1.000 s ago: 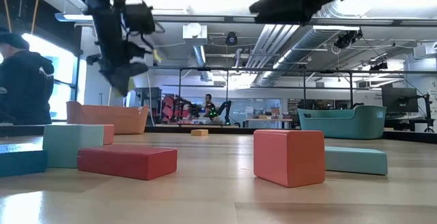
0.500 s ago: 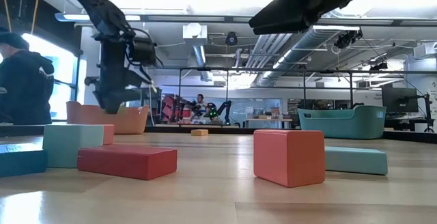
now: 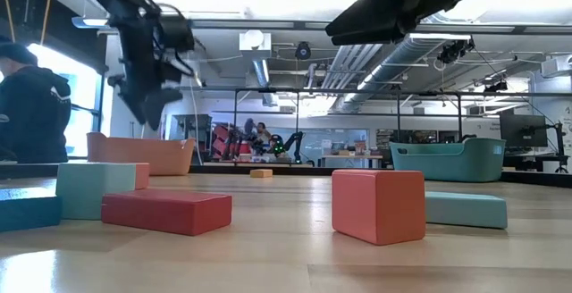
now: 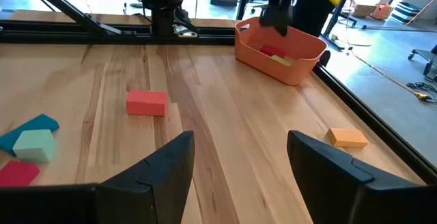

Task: Sort blocks by size
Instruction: Put the light blue cube block into the yellow bin

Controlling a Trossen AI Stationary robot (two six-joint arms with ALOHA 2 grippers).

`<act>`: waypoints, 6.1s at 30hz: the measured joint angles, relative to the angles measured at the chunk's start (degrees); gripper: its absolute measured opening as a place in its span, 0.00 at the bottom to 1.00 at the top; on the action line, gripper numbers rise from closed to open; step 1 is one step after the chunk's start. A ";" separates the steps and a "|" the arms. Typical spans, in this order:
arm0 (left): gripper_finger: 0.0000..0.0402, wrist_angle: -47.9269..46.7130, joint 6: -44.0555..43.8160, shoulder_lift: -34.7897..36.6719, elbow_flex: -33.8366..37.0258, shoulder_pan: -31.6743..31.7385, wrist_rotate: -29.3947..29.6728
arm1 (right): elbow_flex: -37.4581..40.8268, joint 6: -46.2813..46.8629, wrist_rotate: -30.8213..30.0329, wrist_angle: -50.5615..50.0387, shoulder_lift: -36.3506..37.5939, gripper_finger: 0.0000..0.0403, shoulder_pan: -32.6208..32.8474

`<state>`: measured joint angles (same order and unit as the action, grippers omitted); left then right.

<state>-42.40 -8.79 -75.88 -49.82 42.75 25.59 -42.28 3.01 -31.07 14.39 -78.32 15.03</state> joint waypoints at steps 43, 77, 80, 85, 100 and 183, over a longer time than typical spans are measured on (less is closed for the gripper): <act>0.47 35.03 -2.28 -0.34 -2.05 -74.04 26.47 | 0.04 -7.15 25.79 25.02 -14.27 0.58 -10.51; 0.47 22.31 -49.78 -13.92 1.31 -84.72 1.25 | 0.02 -13.57 34.35 17.95 -6.63 0.58 -18.01; 0.49 22.52 -49.46 -14.55 1.31 -82.77 1.52 | 0.02 -13.57 33.64 10.40 -1.15 0.58 -17.42; 0.57 22.91 -42.93 -14.57 1.29 -79.91 -2.10 | 0.02 -13.57 33.68 -3.85 8.00 0.58 -13.49; 0.69 22.71 -17.59 -15.29 1.25 -79.57 -8.58 | 0.02 -8.47 6.00 -17.63 18.16 0.58 7.06; 0.26 76.13 -9.85 -18.11 12.32 -50.79 -20.49 | -0.04 -49.93 24.38 6.94 -7.65 0.52 -1.27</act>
<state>33.73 -18.64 -94.00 -37.50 -8.04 5.10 -42.33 -46.93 -6.69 21.33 -85.97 13.76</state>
